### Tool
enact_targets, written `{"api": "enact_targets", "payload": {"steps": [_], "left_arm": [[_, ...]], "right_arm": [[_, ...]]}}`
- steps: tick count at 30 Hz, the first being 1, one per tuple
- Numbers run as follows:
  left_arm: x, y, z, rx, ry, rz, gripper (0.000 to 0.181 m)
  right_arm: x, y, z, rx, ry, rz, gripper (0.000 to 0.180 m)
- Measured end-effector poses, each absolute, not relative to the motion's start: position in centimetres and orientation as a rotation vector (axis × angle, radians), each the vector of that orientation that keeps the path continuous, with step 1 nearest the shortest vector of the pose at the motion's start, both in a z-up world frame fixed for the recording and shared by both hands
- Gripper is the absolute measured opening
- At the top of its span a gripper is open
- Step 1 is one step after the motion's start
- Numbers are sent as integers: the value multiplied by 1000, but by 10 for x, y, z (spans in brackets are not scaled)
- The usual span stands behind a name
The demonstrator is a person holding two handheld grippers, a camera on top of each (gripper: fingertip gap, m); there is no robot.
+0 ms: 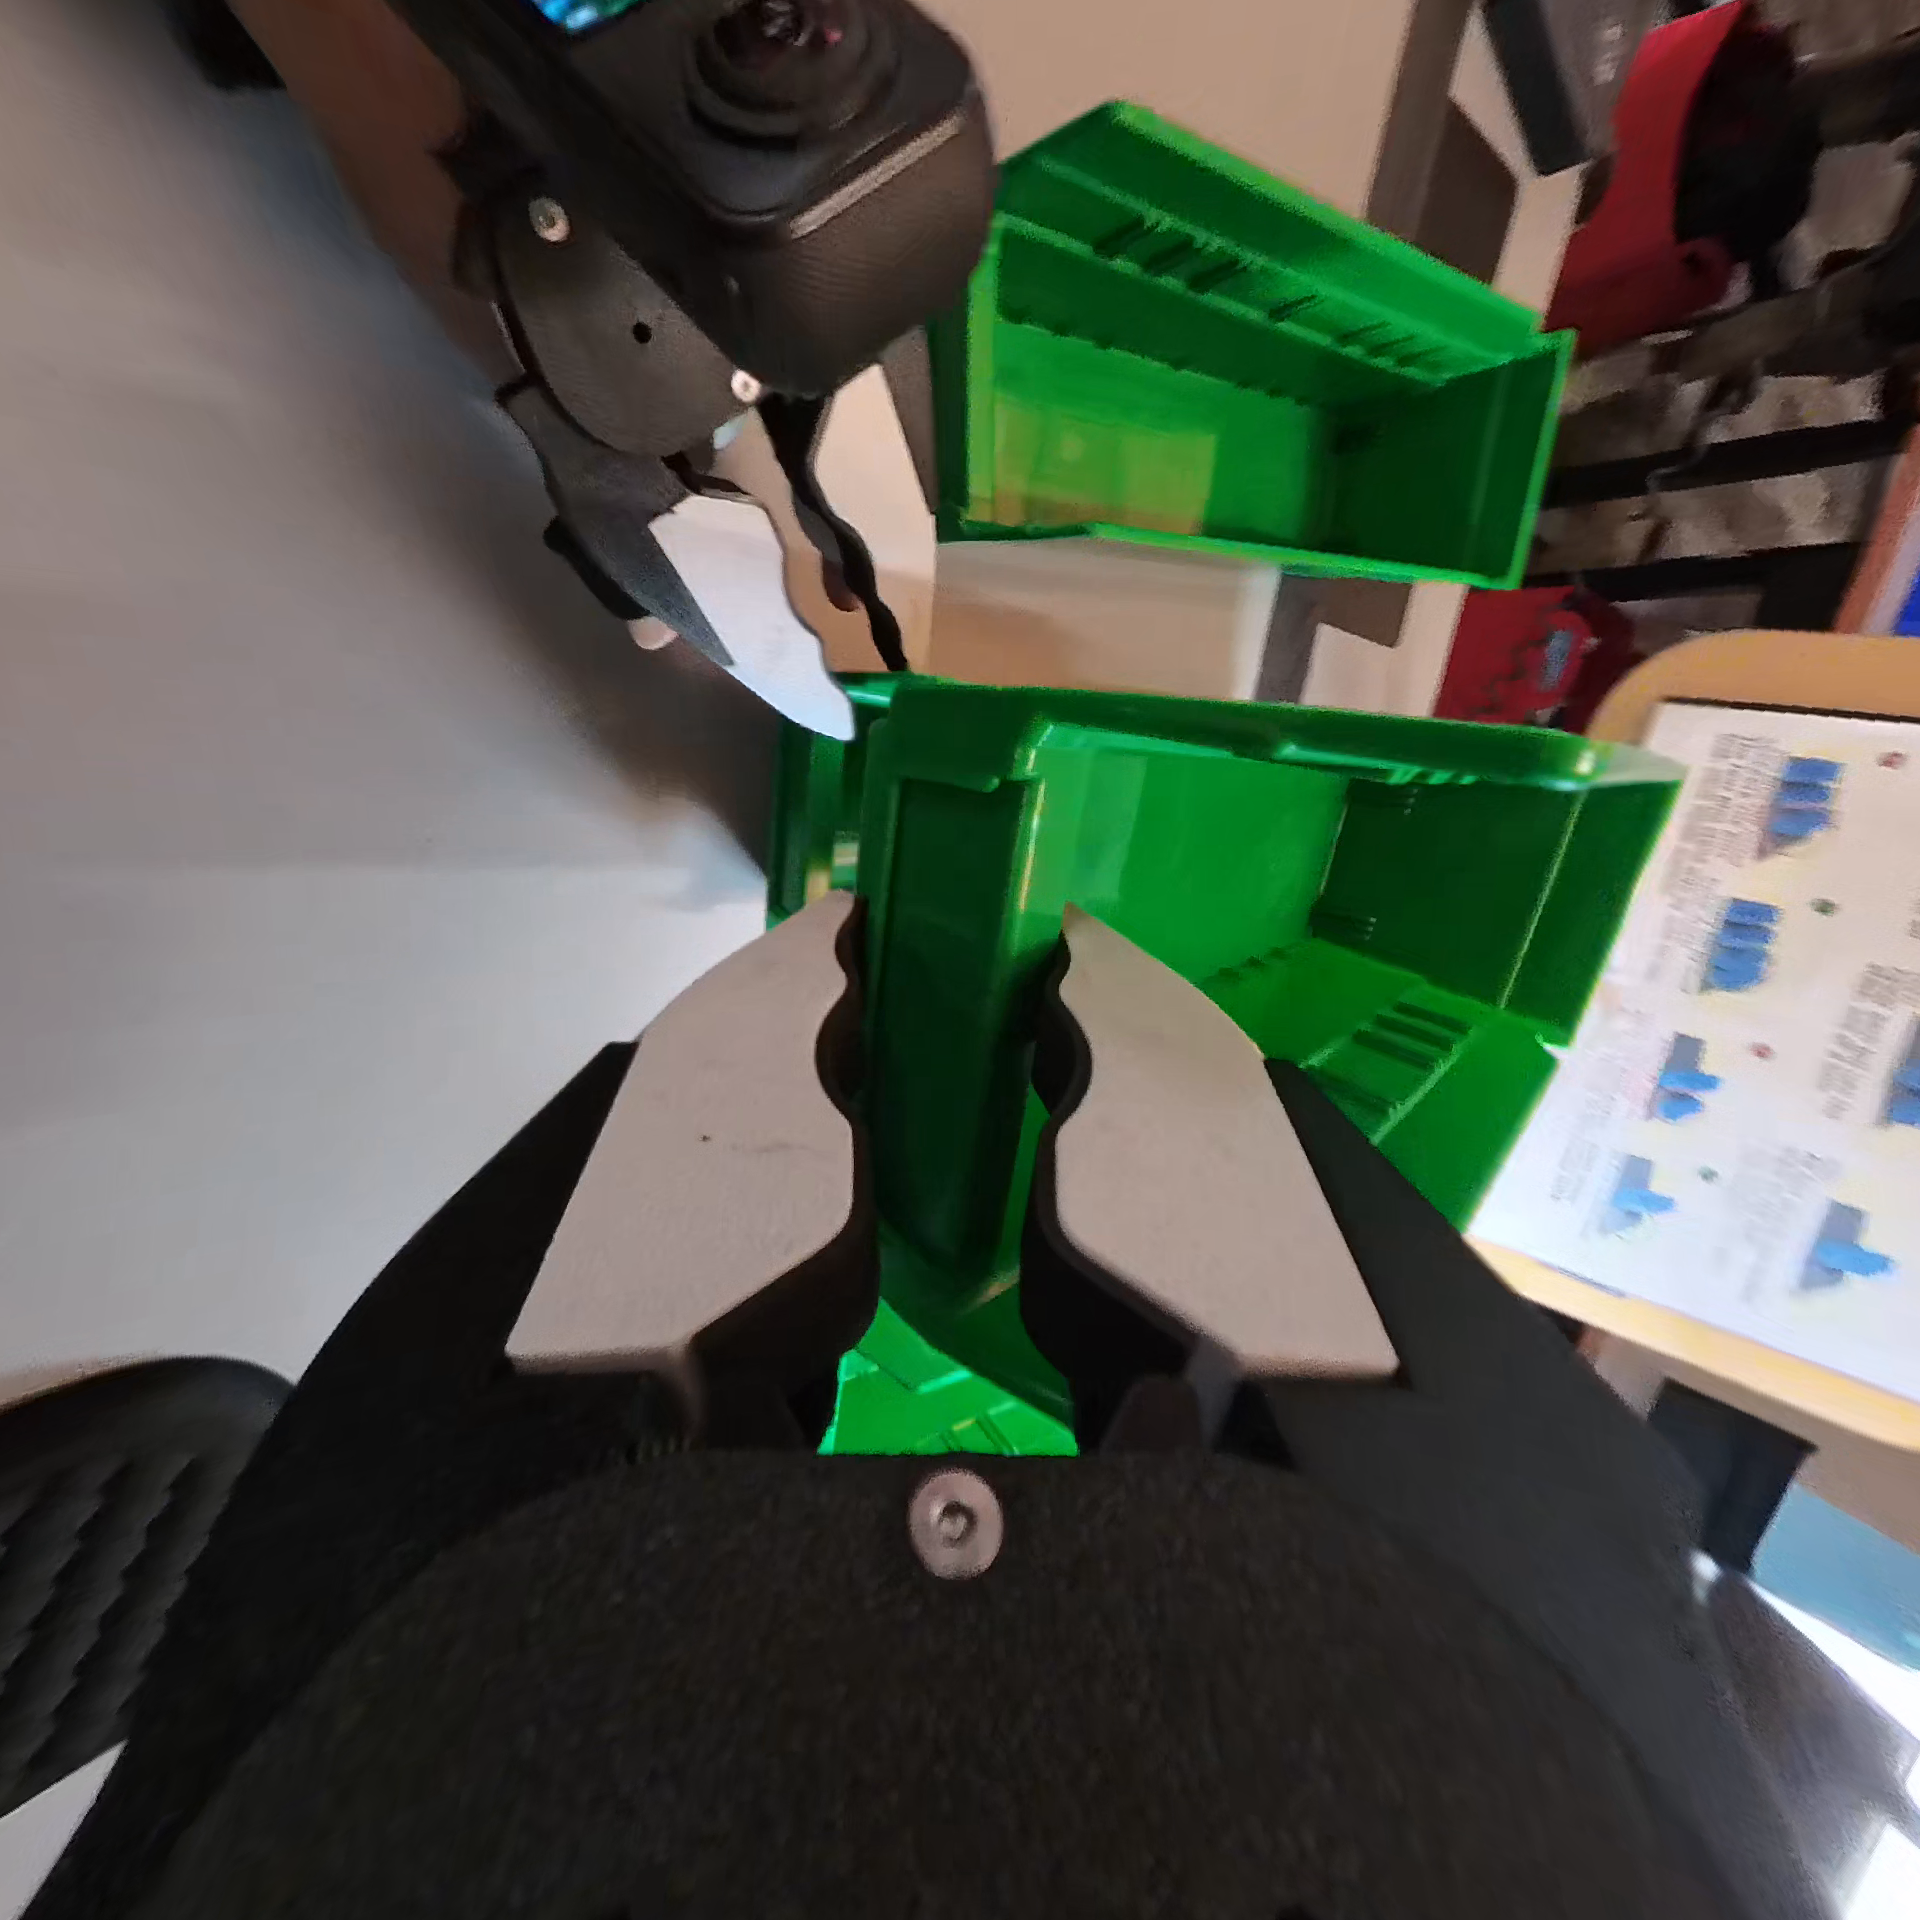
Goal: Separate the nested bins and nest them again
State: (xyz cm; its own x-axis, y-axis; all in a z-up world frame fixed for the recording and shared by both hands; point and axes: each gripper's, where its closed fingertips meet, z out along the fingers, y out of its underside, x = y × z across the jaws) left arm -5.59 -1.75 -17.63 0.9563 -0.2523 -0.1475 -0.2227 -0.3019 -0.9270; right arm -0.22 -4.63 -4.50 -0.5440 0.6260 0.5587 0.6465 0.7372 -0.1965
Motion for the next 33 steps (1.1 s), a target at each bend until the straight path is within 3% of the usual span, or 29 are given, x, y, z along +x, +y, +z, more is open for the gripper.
{"api": "enact_targets", "payload": {"steps": [7, 15, 21, 33], "left_arm": [[-53, -37, -161, -1827, 397, 1, 34], [-60, -67, -131, -1743, 348, -30, 37], [-78, -71, -138, -1771, 290, -27, 36], [-75, -68, -153, -1816, 309, -20, 36]], "right_arm": [[43, -24, -7, -966, -2156, -140, 28], [70, 44, -110, -1051, -2087, -280, 28], [71, 73, -185, -1125, -2120, -281, 29], [64, 78, -217, -1010, -2137, -384, 30]]}}
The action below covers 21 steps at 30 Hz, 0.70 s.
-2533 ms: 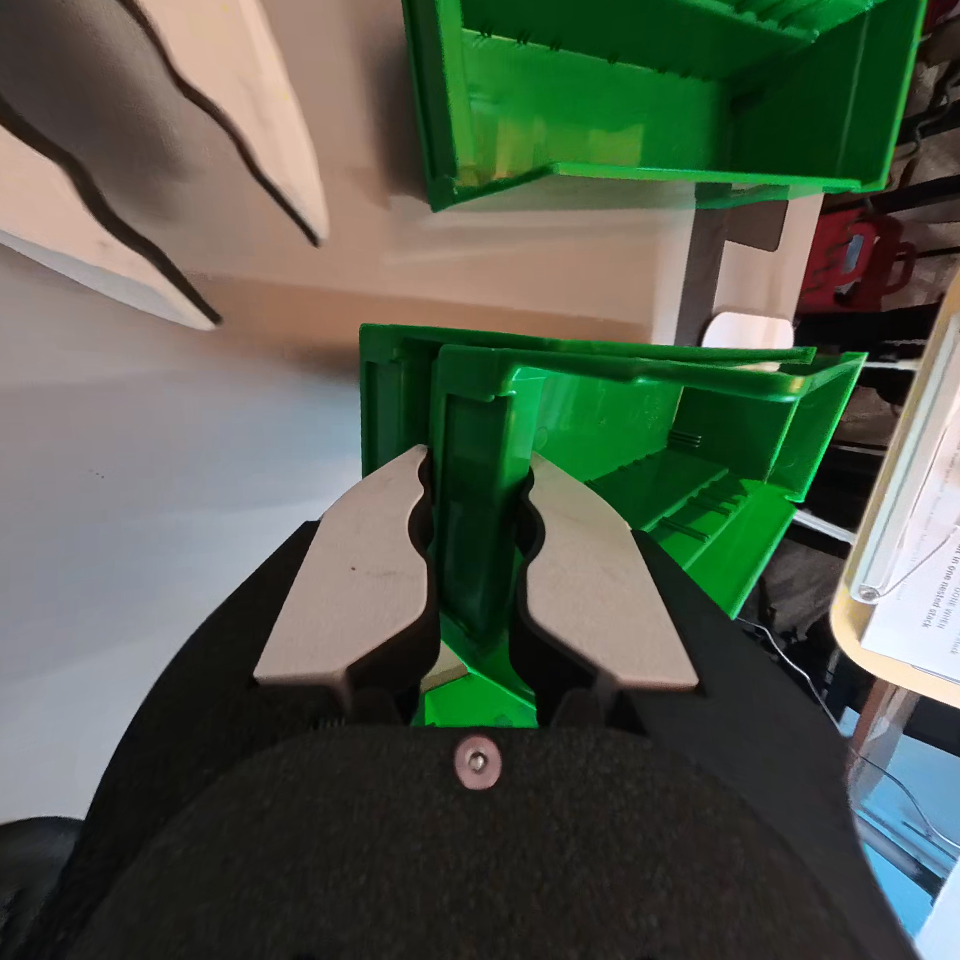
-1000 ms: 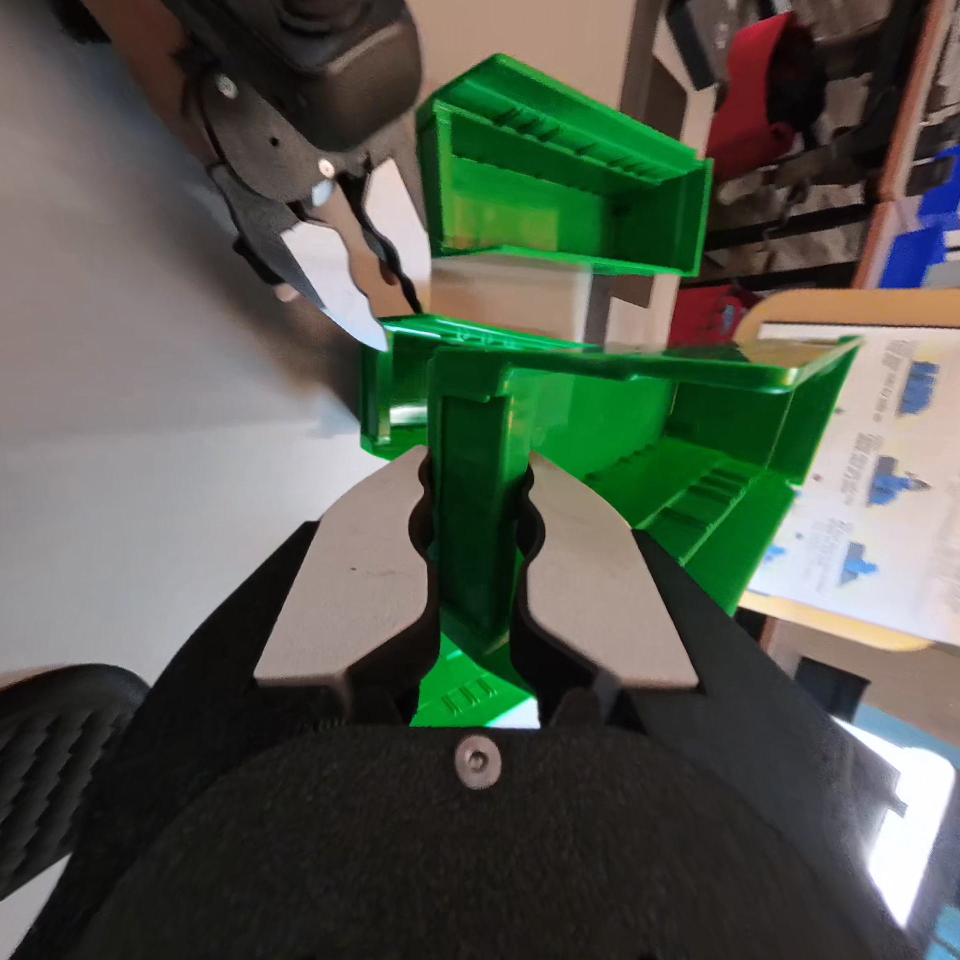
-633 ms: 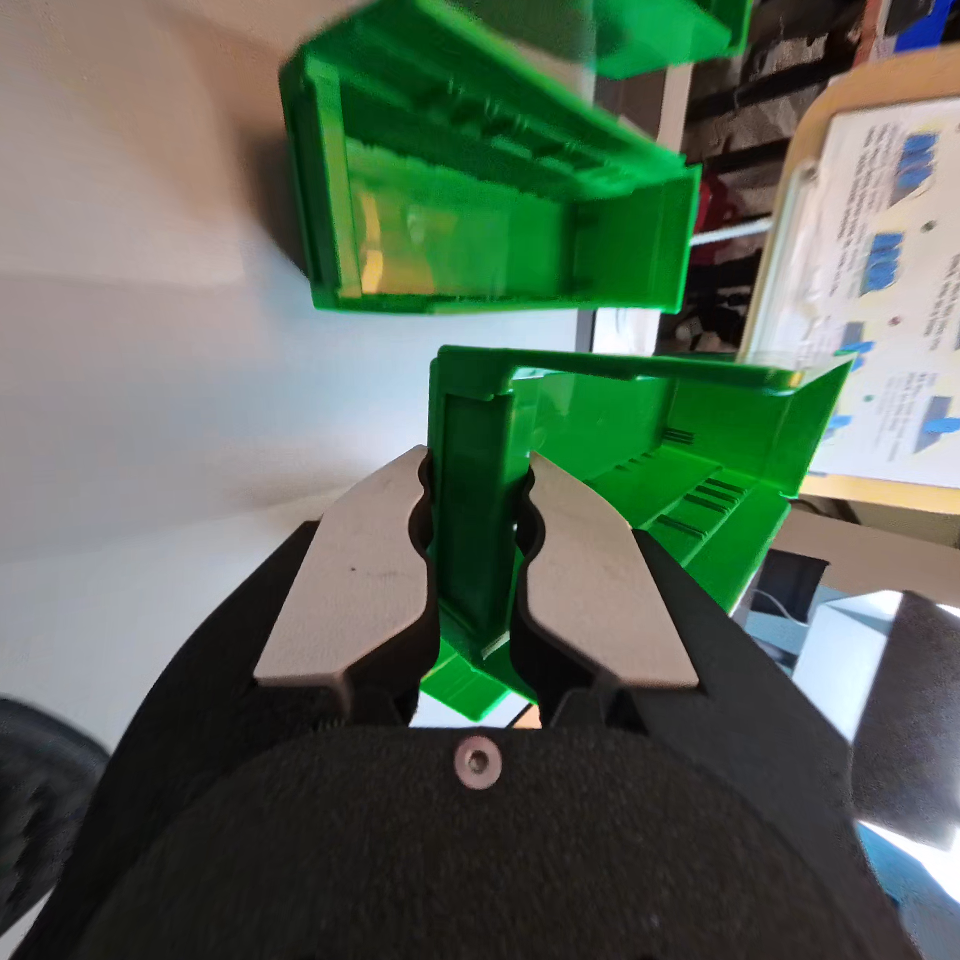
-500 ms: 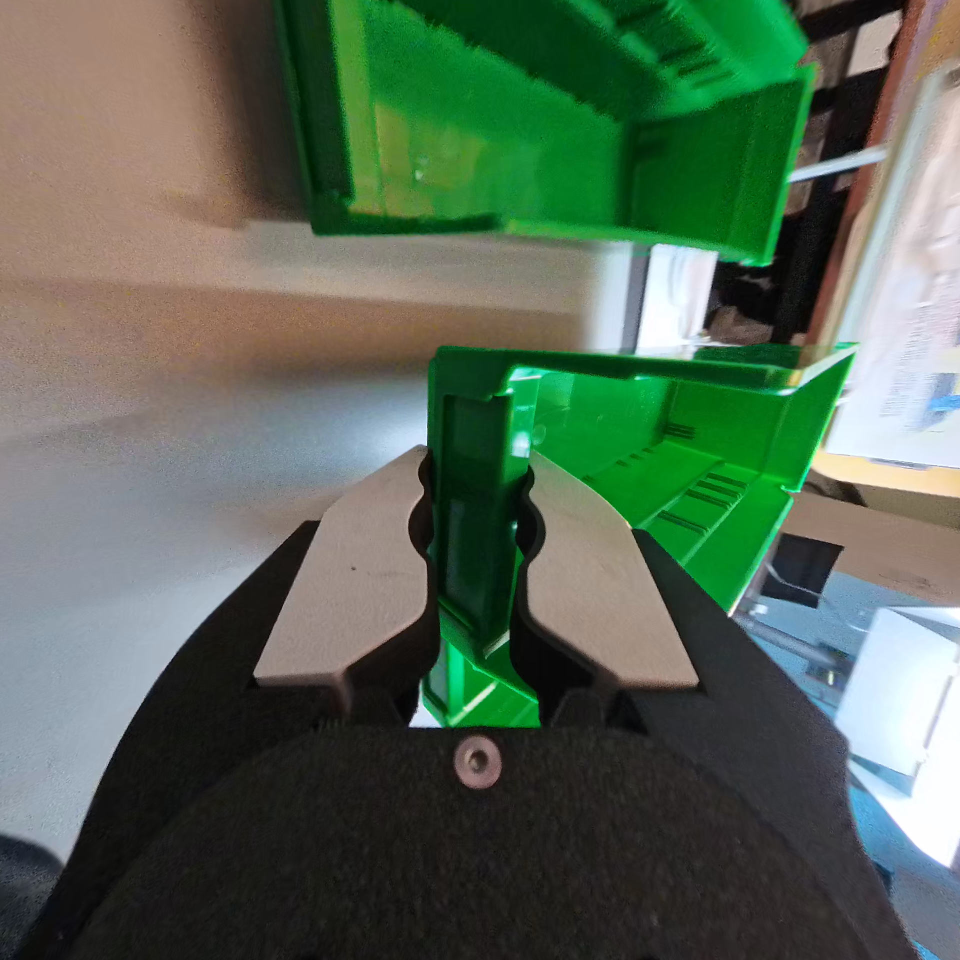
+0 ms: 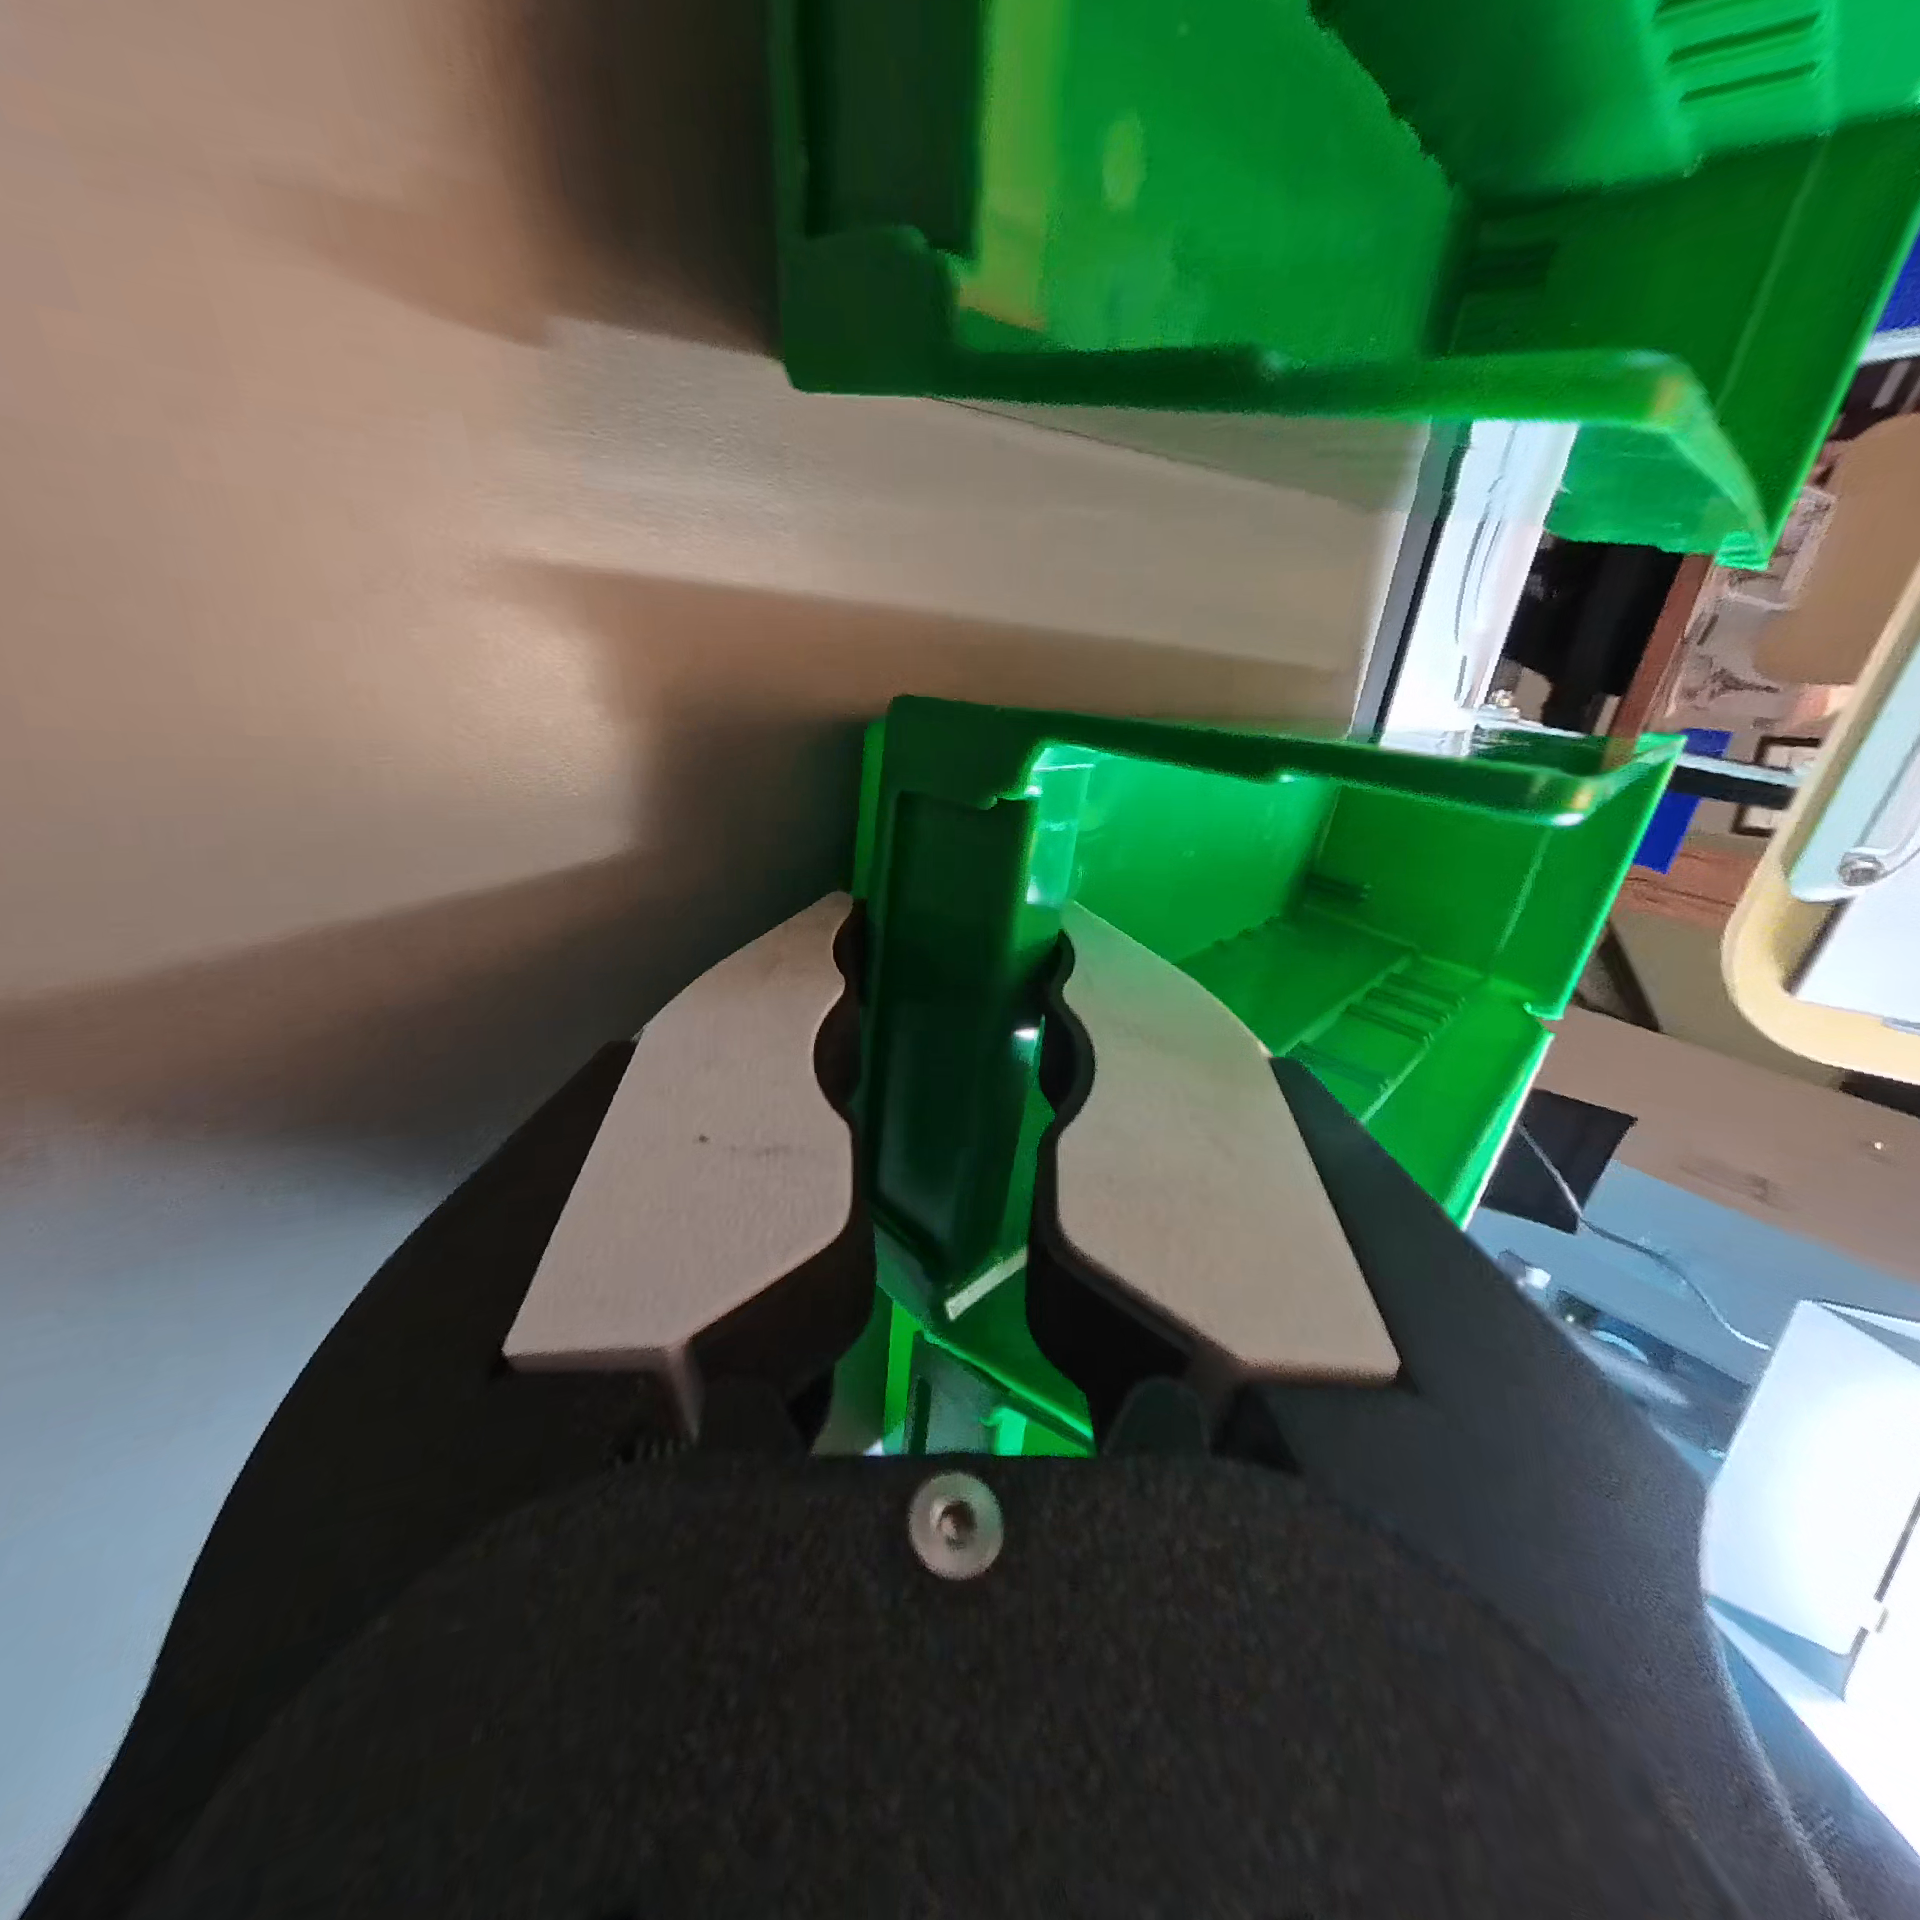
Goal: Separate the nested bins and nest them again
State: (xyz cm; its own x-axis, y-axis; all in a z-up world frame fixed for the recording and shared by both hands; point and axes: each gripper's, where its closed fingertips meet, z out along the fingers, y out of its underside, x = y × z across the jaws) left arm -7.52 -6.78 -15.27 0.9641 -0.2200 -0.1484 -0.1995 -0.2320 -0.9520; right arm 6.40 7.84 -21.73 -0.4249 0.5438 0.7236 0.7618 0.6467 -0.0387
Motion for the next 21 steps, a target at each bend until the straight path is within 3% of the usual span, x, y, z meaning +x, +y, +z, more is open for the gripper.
{"api": "enact_targets", "payload": {"steps": [21], "left_arm": [[-71, -66, -164, -1847, 338, -23, 35]], "right_arm": [[49, 86, -217, -946, -2125, -442, 34]]}}
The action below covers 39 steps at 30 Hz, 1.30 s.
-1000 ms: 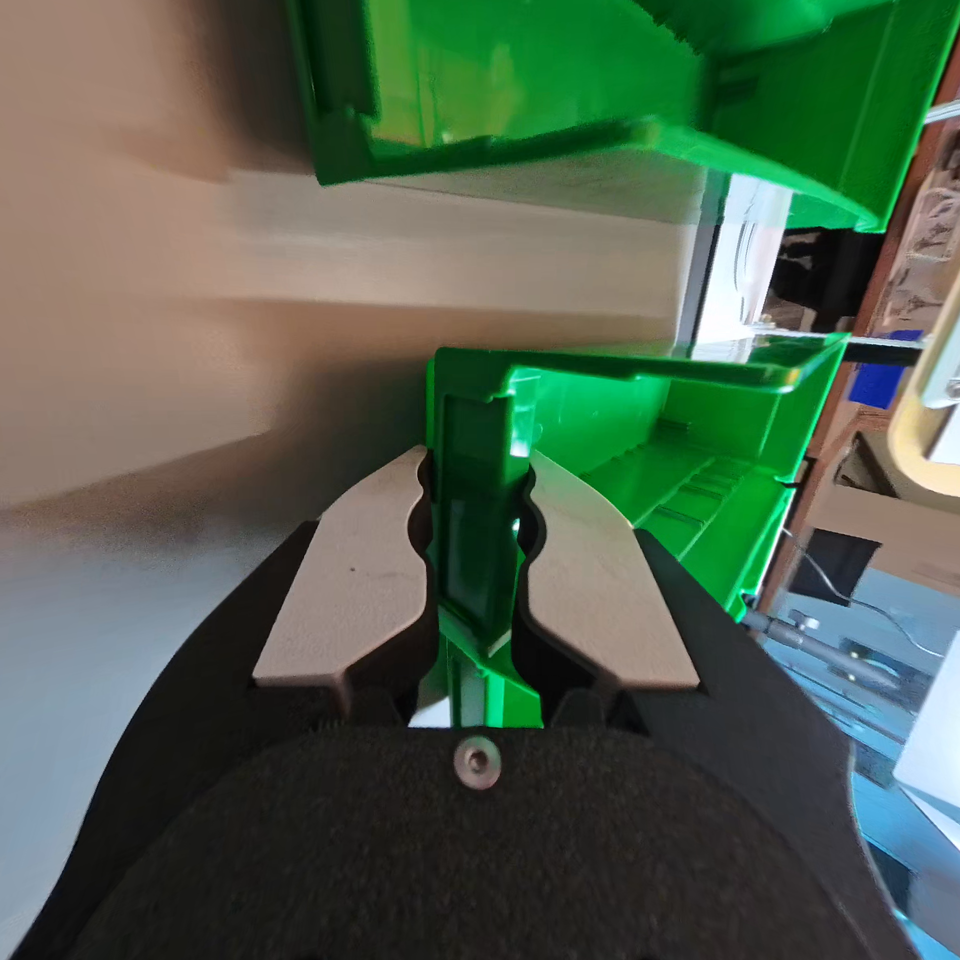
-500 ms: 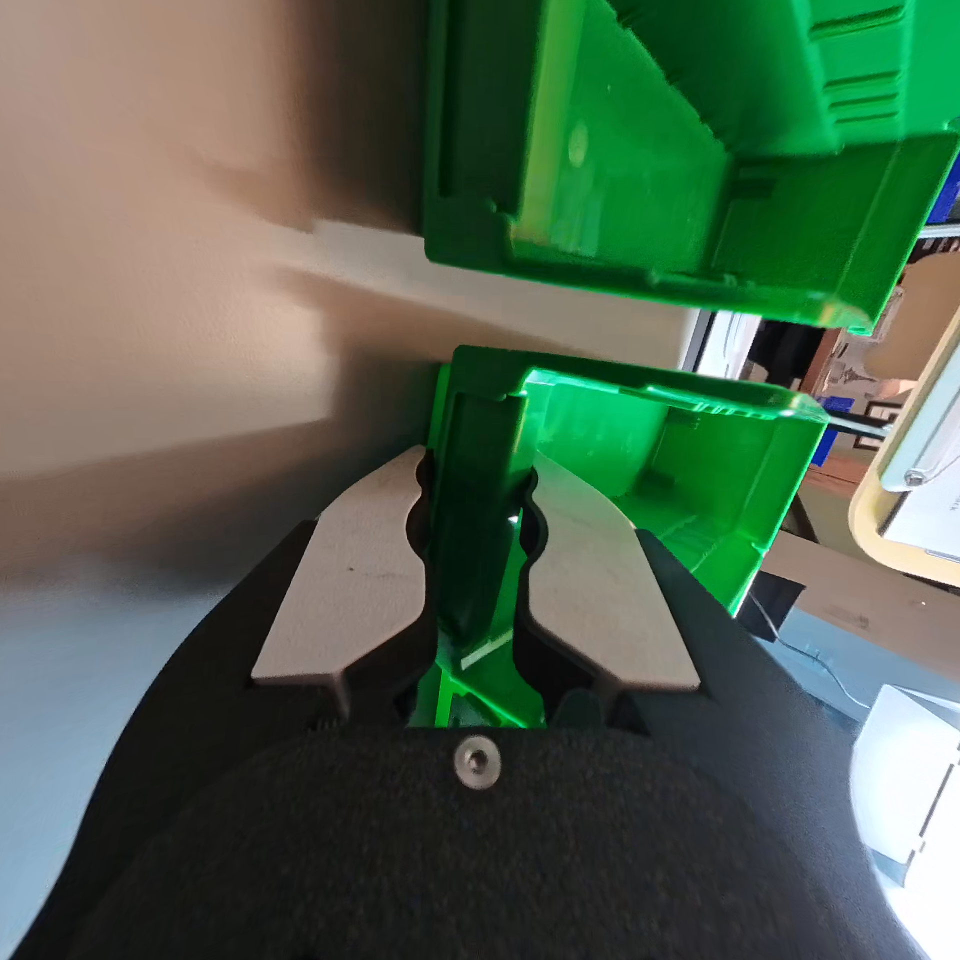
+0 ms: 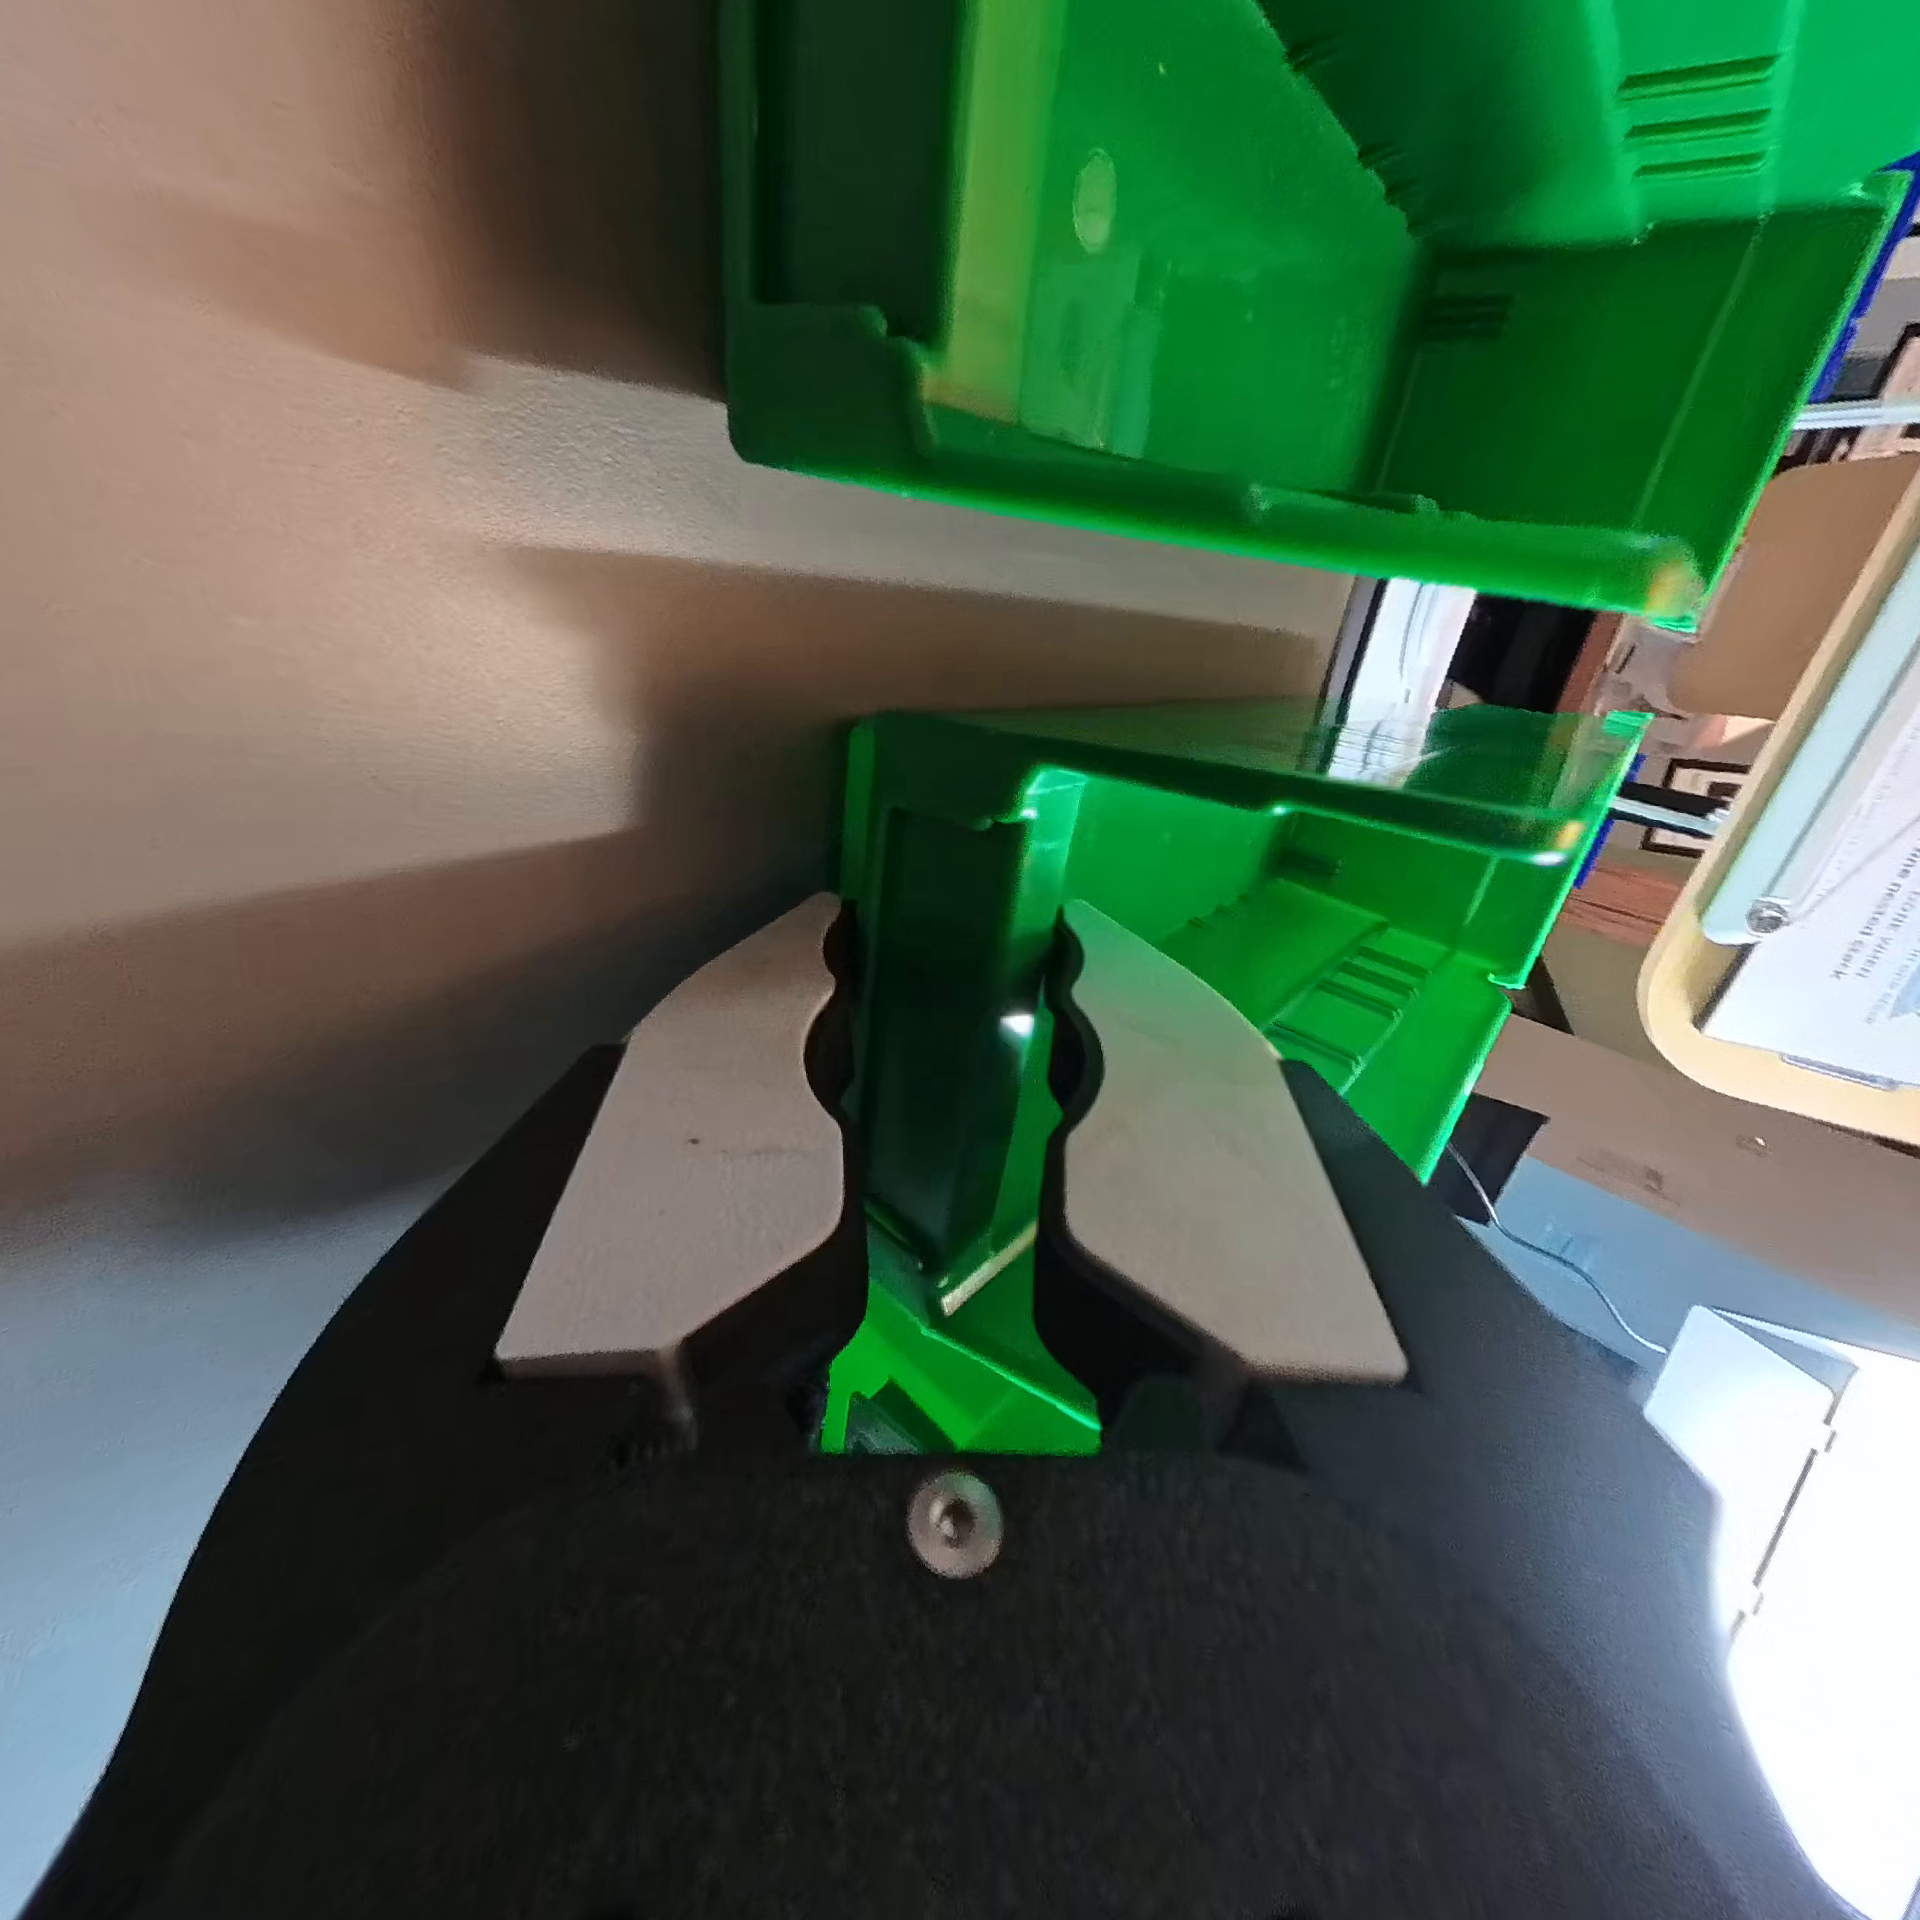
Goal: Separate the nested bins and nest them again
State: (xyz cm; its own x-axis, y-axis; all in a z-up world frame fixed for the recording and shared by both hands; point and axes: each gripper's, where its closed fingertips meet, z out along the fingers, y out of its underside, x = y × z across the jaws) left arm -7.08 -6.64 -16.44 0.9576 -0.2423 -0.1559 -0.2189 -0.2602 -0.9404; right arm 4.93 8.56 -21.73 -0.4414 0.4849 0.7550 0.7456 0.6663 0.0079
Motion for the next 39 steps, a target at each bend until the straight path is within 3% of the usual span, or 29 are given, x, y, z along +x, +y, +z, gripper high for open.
{"api": "enact_targets", "payload": {"steps": [6, 18, 26, 39], "left_arm": [[-73, -67, -163, -1842, 337, -14, 35], [-77, -66, -162, -1847, 315, -10, 36], [-95, -66, -145, -1764, 259, 5, 40], [-131, -64, -125, -1652, 239, 122, 46]], "right_arm": [[54, 75, -200, -1003, -2036, -377, 42], [130, 51, -124, -1335, -1341, 325, 42], [174, 93, -141, -1466, -1017, 435, 42], [172, 98, -156, -1479, -1064, 385, 45]]}}
